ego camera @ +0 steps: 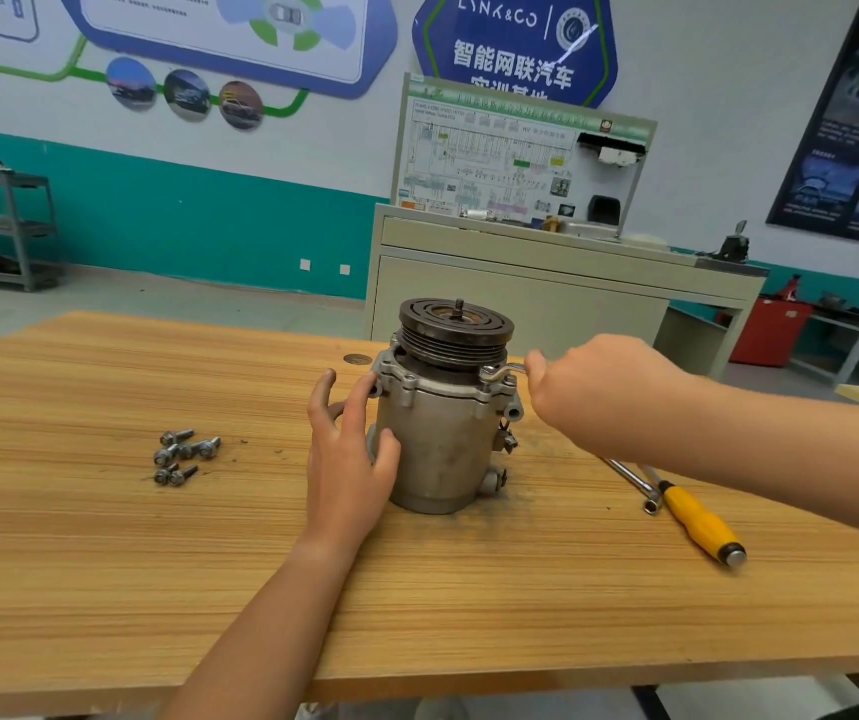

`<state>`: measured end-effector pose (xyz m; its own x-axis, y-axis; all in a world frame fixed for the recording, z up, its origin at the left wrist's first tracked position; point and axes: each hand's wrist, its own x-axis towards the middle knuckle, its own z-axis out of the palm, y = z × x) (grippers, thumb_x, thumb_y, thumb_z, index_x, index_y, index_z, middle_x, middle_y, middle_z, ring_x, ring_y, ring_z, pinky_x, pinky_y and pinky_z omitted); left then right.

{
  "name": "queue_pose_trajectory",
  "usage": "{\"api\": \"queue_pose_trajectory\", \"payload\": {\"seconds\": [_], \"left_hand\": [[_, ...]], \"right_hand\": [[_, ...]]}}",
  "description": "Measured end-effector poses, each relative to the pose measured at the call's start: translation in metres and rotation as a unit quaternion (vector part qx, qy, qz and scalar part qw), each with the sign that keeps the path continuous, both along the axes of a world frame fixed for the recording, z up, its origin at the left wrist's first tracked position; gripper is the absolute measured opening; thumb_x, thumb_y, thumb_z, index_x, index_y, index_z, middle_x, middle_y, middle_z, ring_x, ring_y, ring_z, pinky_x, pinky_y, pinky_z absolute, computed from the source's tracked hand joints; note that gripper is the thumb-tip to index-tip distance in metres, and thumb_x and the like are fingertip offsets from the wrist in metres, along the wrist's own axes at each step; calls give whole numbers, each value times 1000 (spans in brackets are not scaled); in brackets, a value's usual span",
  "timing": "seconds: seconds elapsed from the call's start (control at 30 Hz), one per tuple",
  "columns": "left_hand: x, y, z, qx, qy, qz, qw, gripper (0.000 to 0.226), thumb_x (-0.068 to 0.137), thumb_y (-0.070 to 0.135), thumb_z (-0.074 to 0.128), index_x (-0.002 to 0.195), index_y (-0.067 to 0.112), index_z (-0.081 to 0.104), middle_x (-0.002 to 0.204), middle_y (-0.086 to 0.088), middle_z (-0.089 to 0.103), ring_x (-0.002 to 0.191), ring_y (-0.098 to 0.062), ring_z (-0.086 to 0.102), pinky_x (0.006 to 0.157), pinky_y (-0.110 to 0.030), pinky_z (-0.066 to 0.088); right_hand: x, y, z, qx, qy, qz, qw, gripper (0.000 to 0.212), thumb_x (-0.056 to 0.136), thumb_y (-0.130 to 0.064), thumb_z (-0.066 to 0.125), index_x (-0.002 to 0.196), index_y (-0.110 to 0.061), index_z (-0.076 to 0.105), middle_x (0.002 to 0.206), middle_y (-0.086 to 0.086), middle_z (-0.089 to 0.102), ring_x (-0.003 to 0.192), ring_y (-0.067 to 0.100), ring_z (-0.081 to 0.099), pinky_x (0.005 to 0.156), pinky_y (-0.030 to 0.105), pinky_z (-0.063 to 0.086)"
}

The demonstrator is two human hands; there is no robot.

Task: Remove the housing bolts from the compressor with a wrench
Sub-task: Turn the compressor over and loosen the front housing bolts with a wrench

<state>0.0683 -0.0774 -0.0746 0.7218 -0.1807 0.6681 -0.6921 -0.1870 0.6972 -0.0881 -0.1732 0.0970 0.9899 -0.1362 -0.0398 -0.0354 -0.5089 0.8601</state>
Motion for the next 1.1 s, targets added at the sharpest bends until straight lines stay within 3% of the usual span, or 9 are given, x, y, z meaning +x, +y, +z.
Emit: {"api": "queue_pose_trajectory", "payload": {"seconds": [0.17,0.23,0.3,0.4,0.73,0.9,1.1], "left_hand": [[1,-2,0,-4,2,1,1000,57,87,9,59,138,24,40,152,-2,10,125,-17,35,84,-45,52],[1,-2,0,-2,1,-1,1000,57,87,9,58,139,24,39,152,-1,10,125,-18,36,83,-45,52],[1,-1,0,0,4,-3,1000,58,87,9,58,139,25,38,152,0,10,123,-22,41,83,-45,52],[2,-1,-2,-4,15,0,1000,60,87,9,59,140,23,36,151,1,10,123,-27,43,82,-42,51],[4,-3,-3,-7,22,3,1000,59,87,9,58,140,22,35,152,-1,10,126,-23,40,81,-33,46],[3,-3,-3,-9,21,1,1000,58,87,10,58,140,22,35,152,0,10,125,-20,39,80,-30,43],[3,-2,-4,-11,28,-3,1000,57,89,12,57,140,24,34,152,2,11,111,-6,37,80,-28,41]], "right_hand": [[3,-4,-9,-27,6,26,999,47,89,9,41,135,3,38,84,5,49,40,18,26,34,25,19],[4,-4,-2,-34,12,21,999,41,91,4,41,132,-1,43,63,2,35,41,16,25,34,26,18],[5,-5,9,-33,33,16,999,36,92,0,41,127,-4,48,57,2,26,42,14,25,35,25,20],[5,-6,17,-23,54,15,998,31,90,1,43,120,-4,52,56,1,28,42,13,27,36,23,24],[5,-13,4,3,19,21,1000,33,90,-1,42,123,-4,49,57,0,24,42,13,24,36,24,21],[8,-28,-1,22,-17,42,999,37,94,-17,33,128,-7,42,54,-2,30,42,11,28,37,24,19],[19,-61,-10,47,-71,36,996,36,91,-7,42,127,-8,36,58,-3,37,45,11,33,38,22,23]]}}
